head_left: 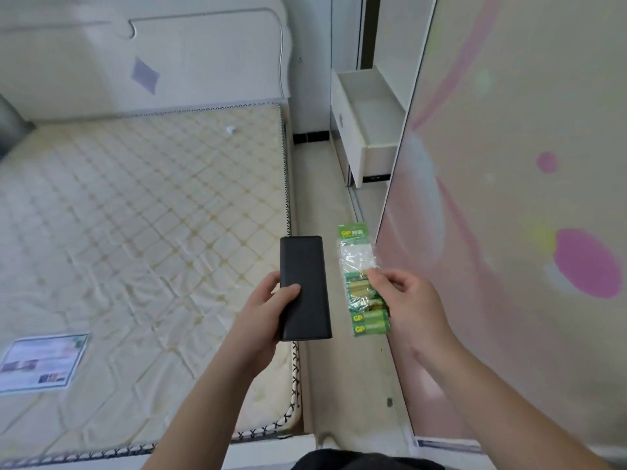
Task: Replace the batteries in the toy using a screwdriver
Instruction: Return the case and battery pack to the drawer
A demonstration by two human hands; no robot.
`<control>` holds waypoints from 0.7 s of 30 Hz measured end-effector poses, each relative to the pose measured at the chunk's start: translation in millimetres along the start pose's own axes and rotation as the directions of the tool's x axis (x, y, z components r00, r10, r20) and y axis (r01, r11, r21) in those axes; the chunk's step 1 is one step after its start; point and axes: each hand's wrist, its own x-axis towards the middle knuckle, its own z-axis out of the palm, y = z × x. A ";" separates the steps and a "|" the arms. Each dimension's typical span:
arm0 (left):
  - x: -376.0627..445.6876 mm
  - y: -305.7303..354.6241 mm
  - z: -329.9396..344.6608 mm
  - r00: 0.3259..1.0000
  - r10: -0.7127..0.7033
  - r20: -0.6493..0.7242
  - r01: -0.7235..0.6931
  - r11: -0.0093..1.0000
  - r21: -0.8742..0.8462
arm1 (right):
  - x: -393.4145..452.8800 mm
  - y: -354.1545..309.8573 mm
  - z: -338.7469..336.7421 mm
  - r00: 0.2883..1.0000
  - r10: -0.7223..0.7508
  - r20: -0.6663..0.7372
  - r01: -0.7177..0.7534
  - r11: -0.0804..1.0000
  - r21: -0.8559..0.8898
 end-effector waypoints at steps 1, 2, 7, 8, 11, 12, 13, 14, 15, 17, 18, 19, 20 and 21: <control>7.3 5.7 -3.2 1.000 0.003 -0.005 -0.003 1.000 -0.006 | 8.9 -3.8 5.4 1.000 0.001 0.004 -0.001 1.000 0.007; 14.1 11.5 -6.3 1.000 0.005 -0.009 -0.005 1.000 -0.010 | 18.6 -8.0 11.1 1.000 0.004 0.008 -0.004 1.000 0.012; 45.1 36.5 -25.3 0.997 0.022 -0.069 -0.025 0.999 -0.035 | 68.1 -34.9 41.8 0.998 -0.024 0.065 0.023 0.999 0.028; 52.4 41.3 -29.3 0.996 0.029 -0.084 -0.032 0.999 -0.042 | 79.3 -39.3 48.0 0.996 -0.035 0.078 0.033 0.999 0.024; 76.6 54.2 -38.0 0.990 0.045 -0.136 -0.057 0.995 -0.087 | 115.1 -50.9 65.8 0.990 -0.046 0.135 0.045 0.999 0.010; 86.5 58.5 -39.7 0.987 0.051 -0.152 -0.067 0.992 -0.104 | 129.0 -53.0 71.7 0.988 -0.047 0.150 0.046 0.999 0.005; 97.4 63.0 -40.4 0.984 0.058 -0.167 -0.077 0.991 -0.113 | 143.4 -55.2 77.3 0.986 -0.045 0.163 0.044 0.999 0.009; 109.1 67.5 -40.6 0.982 0.064 -0.180 -0.085 0.990 -0.112 | 158.8 -57.3 82.8 0.984 -0.042 0.175 0.039 0.999 0.022; 121.8 72.3 -39.8 0.979 0.071 -0.193 -0.092 0.990 -0.105 | 175.3 -59.3 88.5 0.981 -0.039 0.188 0.033 0.999 0.034; 146.9 83.0 -37.2 0.972 0.074 -0.223 -0.096 0.991 -0.089 | 209.3 -64.7 100.5 0.975 -0.030 0.221 0.023 0.999 0.033; 159.0 89.1 -35.7 0.969 0.069 -0.238 -0.092 0.992 -0.088 | 226.4 -68.7 106.8 0.971 -0.025 0.237 0.018 0.999 0.030; 171.7 96.2 -34.4 0.966 0.065 -0.248 -0.089 0.992 -0.086 | 242.8 -74.3 112.9 0.968 -0.029 0.248 0.020 0.999 0.041; 184.5 104.5 -33.4 0.965 0.061 -0.255 -0.084 0.993 -0.080 | 259.5 -79.2 118.1 0.968 -0.037 0.250 0.025 0.998 0.053; 197.2 113.7 -32.7 0.963 0.060 -0.264 -0.082 0.994 -0.072 | 275.2 -85.0 123.2 0.968 -0.042 0.247 0.029 0.998 0.056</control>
